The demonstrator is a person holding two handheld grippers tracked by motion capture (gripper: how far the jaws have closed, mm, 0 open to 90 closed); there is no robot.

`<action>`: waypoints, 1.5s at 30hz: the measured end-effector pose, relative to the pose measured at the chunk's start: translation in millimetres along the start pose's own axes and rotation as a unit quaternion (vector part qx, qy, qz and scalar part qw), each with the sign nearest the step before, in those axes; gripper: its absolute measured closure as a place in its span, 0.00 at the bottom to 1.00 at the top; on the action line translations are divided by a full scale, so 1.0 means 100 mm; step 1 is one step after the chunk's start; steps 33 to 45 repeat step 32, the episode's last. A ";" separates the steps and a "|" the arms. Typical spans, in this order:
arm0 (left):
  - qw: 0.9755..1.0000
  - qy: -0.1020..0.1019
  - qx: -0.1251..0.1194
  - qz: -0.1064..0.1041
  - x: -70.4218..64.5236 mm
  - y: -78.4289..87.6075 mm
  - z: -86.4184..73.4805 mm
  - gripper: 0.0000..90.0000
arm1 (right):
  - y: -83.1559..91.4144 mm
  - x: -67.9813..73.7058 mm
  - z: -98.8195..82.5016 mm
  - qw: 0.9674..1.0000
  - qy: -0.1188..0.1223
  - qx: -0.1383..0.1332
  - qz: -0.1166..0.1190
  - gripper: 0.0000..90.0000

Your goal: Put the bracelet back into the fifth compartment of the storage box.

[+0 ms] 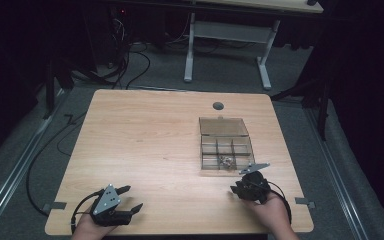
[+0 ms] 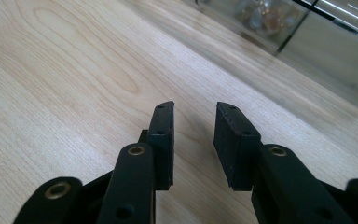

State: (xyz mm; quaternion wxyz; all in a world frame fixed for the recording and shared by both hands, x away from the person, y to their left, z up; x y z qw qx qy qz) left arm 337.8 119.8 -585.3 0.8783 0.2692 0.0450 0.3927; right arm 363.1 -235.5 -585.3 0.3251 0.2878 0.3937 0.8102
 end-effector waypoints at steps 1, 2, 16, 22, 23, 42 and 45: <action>1.000 0.000 0.000 0.001 0.00 0.00 0.00 0.29 | -0.01 0.01 0.00 1.000 0.004 -0.012 0.003 0.76; 1.000 0.001 0.000 0.002 0.00 0.00 0.00 0.29 | -0.02 0.02 -0.01 1.000 0.009 -0.026 0.004 0.76; 1.000 -0.001 0.000 0.000 -0.01 -0.01 0.00 0.29 | 0.09 0.09 -0.02 0.974 0.026 -0.222 0.034 0.65; 1.000 -0.004 0.002 0.000 -0.01 -0.01 0.00 0.29 | 0.07 0.06 -0.02 0.975 0.014 -0.219 0.037 0.63; 1.000 -0.003 0.004 0.000 -0.01 -0.01 0.00 0.29 | 0.05 0.07 -0.02 0.976 0.020 -0.214 0.034 0.63; 1.000 -0.005 0.001 0.002 -0.01 -0.01 0.00 0.29 | 0.02 0.08 -0.03 0.978 0.028 -0.204 0.027 0.63; 1.000 -0.005 0.001 0.002 -0.01 -0.01 0.00 0.29 | 0.02 0.08 -0.03 0.978 0.028 -0.204 0.027 0.63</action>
Point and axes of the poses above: each handheld gripper's, and its own axes: y roughly backward along the jaws, z roughly out of its top, x roughly to its left, the point moved 10 cm from there along -y, roughly forward along the jaws, and after that the axes turned 11 degrees about z, right-handed, at the moved point
